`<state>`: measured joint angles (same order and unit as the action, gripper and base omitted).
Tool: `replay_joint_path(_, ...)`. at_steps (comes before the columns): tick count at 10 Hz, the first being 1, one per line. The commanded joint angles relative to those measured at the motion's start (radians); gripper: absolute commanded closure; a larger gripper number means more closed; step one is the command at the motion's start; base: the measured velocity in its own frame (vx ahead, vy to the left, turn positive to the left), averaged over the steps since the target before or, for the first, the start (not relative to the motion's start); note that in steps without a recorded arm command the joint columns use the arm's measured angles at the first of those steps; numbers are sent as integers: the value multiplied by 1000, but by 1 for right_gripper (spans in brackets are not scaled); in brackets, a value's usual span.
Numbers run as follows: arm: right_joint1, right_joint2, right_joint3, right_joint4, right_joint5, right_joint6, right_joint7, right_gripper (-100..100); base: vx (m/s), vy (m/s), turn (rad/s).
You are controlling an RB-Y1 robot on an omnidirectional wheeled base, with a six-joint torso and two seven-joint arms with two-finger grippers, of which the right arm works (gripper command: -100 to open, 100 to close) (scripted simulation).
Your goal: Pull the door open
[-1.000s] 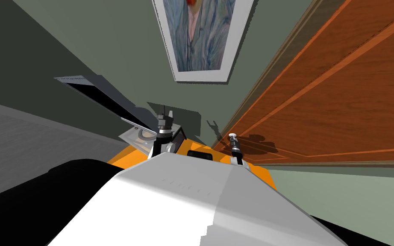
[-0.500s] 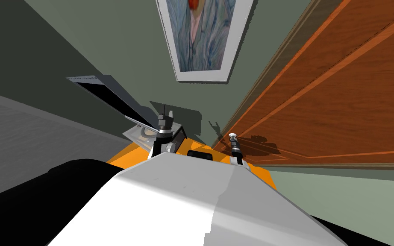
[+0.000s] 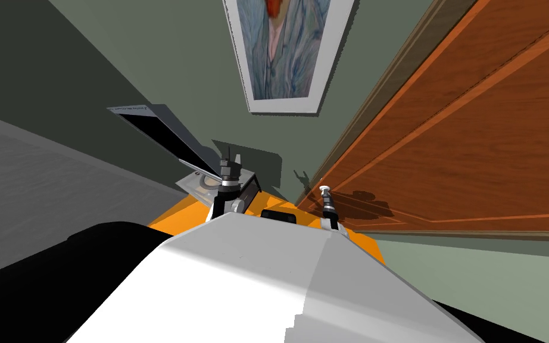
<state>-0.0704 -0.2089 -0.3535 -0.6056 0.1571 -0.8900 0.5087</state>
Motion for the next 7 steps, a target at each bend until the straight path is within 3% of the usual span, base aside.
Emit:
replay_joint_path(1,1,7,9,-4,-7,3,-40,100,-40,-20,33)
replay_joint_path(7,0,4,33,-6,-71,8,-197,100,-47,-17,57)
